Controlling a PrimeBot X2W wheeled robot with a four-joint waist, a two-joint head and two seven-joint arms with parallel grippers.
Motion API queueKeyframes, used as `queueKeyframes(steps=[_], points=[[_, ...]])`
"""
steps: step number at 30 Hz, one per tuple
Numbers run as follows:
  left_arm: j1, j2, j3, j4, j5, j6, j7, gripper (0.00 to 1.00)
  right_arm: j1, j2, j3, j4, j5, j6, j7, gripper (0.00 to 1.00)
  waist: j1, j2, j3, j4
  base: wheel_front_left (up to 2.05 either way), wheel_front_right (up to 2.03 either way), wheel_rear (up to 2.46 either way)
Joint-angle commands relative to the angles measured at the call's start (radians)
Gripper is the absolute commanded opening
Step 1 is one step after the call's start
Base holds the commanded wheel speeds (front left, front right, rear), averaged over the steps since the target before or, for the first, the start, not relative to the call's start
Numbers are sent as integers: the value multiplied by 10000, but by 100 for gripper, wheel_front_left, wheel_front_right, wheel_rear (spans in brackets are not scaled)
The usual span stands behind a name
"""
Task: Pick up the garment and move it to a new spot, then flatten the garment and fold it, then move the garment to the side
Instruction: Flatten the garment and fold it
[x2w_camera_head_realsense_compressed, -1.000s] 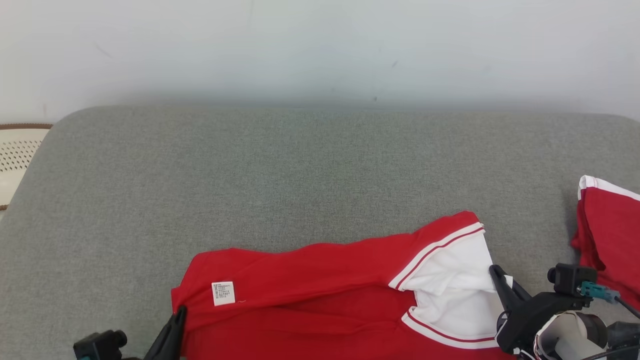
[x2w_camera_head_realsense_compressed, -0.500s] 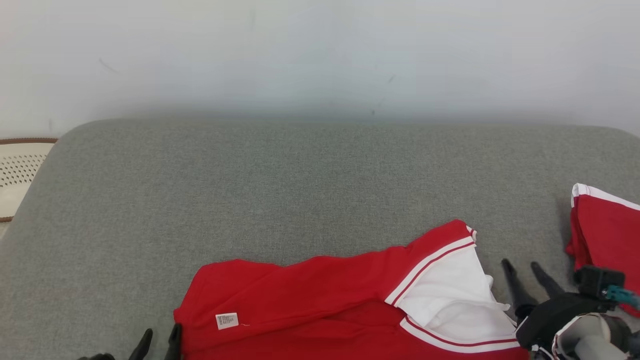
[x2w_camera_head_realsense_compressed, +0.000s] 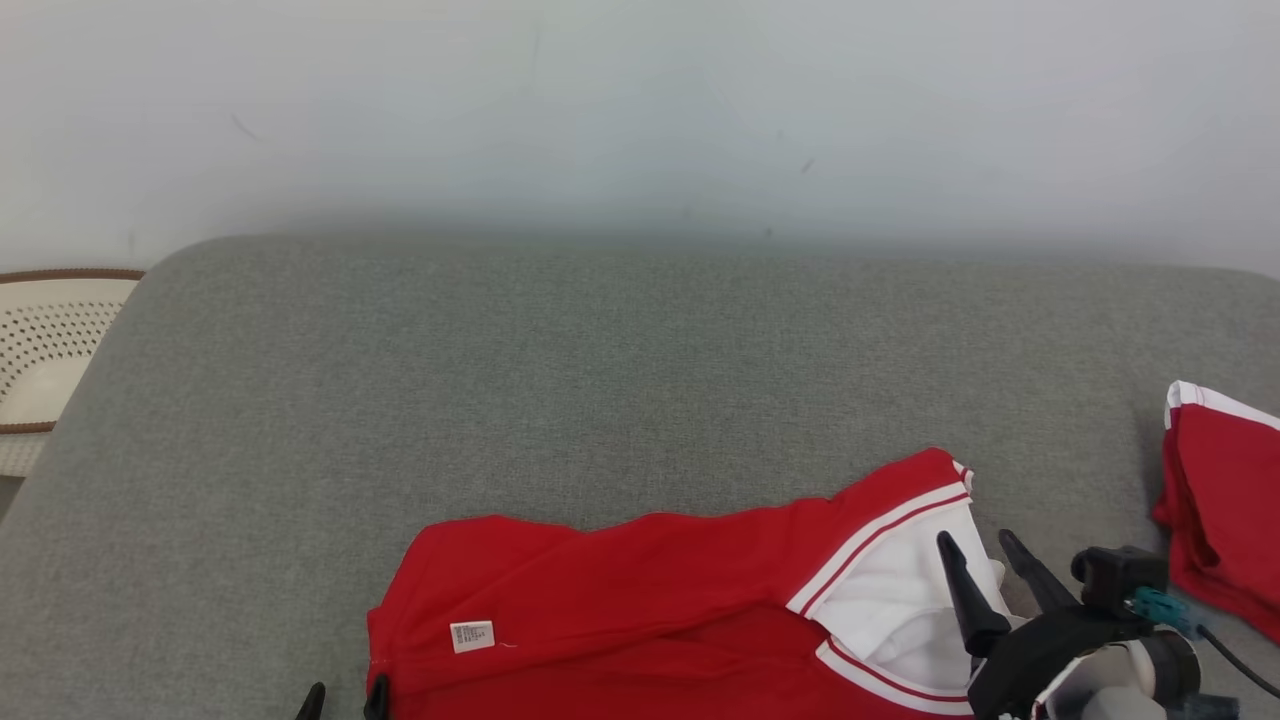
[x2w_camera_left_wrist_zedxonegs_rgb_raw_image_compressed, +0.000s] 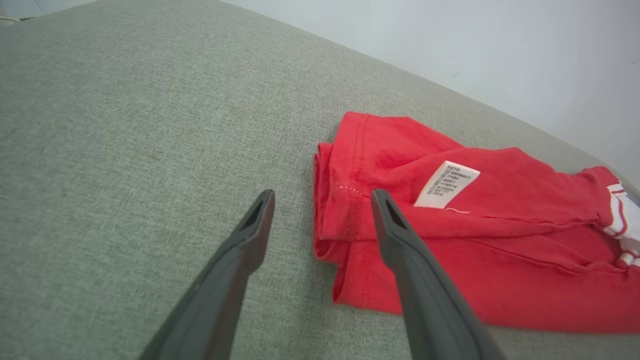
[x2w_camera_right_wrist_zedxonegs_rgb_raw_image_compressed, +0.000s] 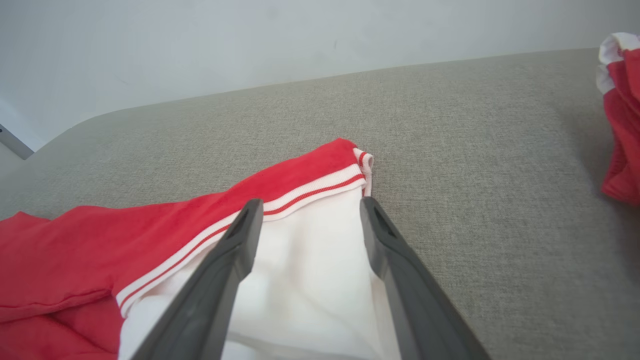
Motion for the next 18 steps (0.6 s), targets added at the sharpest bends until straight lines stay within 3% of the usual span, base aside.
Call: queueKeyframes(steps=[1,9,18], points=[[122,-61,44,-50,75,0,-47,100,-120,71,25,29,-70,-12,-31,100,0,-1,-4,62,0,0,0],[274,-206,198,-53,262,0,-47,100,-163,392,501,733,-431,-12,-32,100,0,-1,24,259,0,0,0],[354,-308,308,-116,291,0,-47,100,-175,371,-1052,1121,-1517,-12,-32,100,0,-1,214,90,0,0,0]])
